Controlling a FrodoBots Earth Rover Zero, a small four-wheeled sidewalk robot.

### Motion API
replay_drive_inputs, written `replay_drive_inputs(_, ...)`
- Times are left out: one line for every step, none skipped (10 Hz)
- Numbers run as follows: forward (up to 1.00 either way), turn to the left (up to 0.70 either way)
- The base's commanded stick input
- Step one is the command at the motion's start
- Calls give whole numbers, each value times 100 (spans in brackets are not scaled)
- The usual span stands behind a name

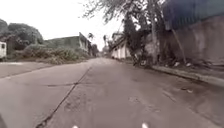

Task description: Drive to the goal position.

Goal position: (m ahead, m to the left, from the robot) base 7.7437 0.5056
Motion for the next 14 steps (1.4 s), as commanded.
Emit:
replay_drive_inputs(85, 1)
replay_drive_inputs(85, 1)
replay_drive_inputs(85, 1)
replay_drive_inputs(85, 1)
replay_drive_inputs(85, 1)
replay_drive_inputs(85, 1)
replay_drive_inputs(85, 1)
replay_drive_inputs(85, 1)
replay_drive_inputs(85, 1)
replay_drive_inputs(85, 1)
replay_drive_inputs(85, 1)
replay_drive_inputs(85, 1)
replay_drive_inputs(85, 1)
replay_drive_inputs(85, 1)
